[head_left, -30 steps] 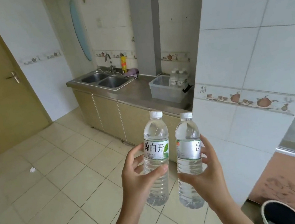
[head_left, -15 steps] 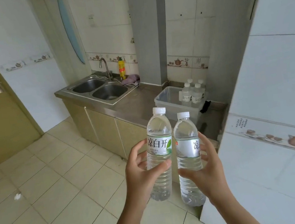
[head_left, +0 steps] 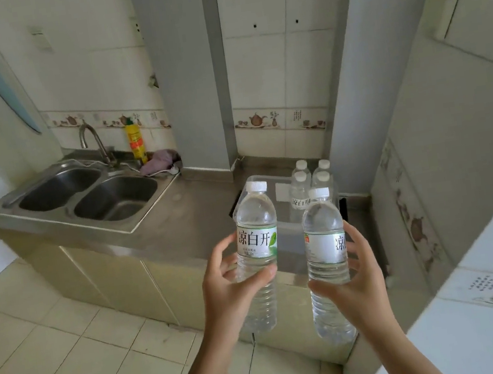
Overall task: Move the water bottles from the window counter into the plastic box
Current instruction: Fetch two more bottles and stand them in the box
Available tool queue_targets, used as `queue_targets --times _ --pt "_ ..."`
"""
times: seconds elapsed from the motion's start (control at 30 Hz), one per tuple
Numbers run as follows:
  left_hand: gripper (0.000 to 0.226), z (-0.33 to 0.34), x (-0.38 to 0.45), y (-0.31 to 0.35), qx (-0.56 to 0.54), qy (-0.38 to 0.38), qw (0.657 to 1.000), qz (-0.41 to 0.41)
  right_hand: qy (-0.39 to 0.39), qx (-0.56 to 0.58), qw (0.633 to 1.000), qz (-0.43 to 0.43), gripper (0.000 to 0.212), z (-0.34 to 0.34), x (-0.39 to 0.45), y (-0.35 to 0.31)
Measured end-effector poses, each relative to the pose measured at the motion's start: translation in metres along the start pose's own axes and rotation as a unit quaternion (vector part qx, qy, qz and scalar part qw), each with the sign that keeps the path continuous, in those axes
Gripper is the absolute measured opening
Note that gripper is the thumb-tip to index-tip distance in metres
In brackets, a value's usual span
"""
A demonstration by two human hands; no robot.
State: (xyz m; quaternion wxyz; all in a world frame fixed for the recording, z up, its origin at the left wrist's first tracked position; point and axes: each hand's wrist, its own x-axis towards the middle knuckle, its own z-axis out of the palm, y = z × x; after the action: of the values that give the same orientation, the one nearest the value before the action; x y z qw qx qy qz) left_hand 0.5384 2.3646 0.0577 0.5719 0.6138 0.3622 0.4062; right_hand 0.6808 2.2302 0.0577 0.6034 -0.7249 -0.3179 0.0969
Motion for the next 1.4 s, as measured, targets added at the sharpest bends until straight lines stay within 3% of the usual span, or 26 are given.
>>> queue_targets --times 0.33,0.6,0.87,1.17,1.4 --pt "0.076 0.080 0.141 -0.029 -0.052 -0.064 0.997 -0.004 0.082 0.003 0.996 0.037 0.098 0.022 0.139 0.059" --pt "0.079 0.160 0.226 -0.046 -0.057 -0.140 0.988 0.015 0.155 0.014 0.988 0.015 0.096 0.035 0.223 0.086" --pt "0.085 0.180 0.257 -0.084 -0.033 -0.223 0.974 -0.002 0.177 0.038 0.983 0.040 0.094 0.052 0.236 0.109" --pt "0.079 0.173 0.254 -0.102 0.005 -0.250 0.968 0.009 0.193 0.038 0.980 0.034 0.100 0.058 0.231 0.119" --pt "0.081 0.165 0.243 -0.129 0.046 -0.269 0.962 -0.030 0.171 -0.083 0.977 0.094 0.077 0.063 0.211 0.142"
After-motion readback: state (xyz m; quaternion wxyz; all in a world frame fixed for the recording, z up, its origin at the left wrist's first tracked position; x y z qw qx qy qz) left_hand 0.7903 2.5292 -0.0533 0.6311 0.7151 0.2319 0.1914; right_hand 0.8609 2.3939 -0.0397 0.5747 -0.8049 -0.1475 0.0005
